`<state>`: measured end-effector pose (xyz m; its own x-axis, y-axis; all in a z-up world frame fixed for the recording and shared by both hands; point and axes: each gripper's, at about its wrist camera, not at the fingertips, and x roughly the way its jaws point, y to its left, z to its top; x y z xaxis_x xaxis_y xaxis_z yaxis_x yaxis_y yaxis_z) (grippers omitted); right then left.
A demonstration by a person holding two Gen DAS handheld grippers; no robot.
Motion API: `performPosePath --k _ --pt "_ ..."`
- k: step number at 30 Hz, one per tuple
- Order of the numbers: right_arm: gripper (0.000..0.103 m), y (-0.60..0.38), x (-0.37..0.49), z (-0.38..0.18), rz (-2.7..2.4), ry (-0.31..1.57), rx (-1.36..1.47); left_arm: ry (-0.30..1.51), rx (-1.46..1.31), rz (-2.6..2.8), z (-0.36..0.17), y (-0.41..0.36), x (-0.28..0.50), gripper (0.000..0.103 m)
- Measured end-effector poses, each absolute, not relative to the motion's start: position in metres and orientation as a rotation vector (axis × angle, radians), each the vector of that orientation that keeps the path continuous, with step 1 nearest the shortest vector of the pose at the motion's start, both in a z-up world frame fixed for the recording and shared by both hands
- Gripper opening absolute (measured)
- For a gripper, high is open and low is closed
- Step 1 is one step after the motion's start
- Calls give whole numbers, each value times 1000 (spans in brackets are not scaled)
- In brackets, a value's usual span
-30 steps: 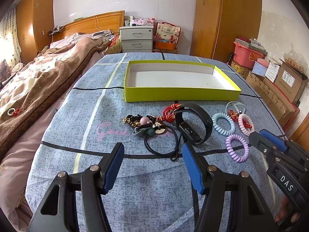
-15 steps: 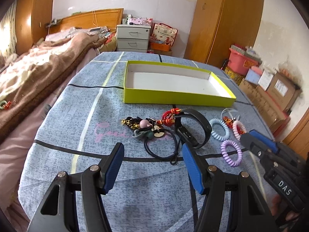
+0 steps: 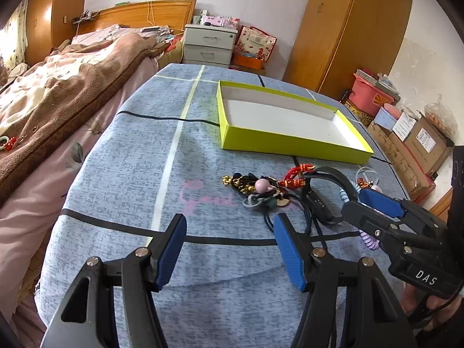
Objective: Organize jewelry
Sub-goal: 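Grasp the black watch band with the right gripper while the left gripper approaches the red charm, then grasp the red knotted charm with the left gripper while the right gripper lifts the watch band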
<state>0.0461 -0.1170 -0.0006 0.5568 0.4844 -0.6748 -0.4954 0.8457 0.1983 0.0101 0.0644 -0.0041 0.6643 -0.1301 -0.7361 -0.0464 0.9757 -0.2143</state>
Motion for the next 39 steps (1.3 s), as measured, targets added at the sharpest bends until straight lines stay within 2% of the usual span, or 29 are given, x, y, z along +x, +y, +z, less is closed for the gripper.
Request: performPosePath --k 4,5,7,11,13,27,39 --pt "57 -110 53 -6 592 812 -16 853 -229 -46 -7 68 12 65" --pt "55 -110 54 -7 597 819 -14 855 -229 -52 -7 68 13 65" --pt "42 -109 58 -10 596 836 -16 857 -230 -58 -7 68 15 65" --pt "39 -109 64 -15 591 856 -8 864 -241 -73 -10 69 19 65" --pt "17 -111 65 -16 593 860 9 872 -244 -77 -11 71 21 65" --pt "15 -134 66 -11 575 863 71 899 -230 -100 -11 65 41 65" --pt "15 -163 65 11 534 812 94 874 -110 -250 6 20 65 65"
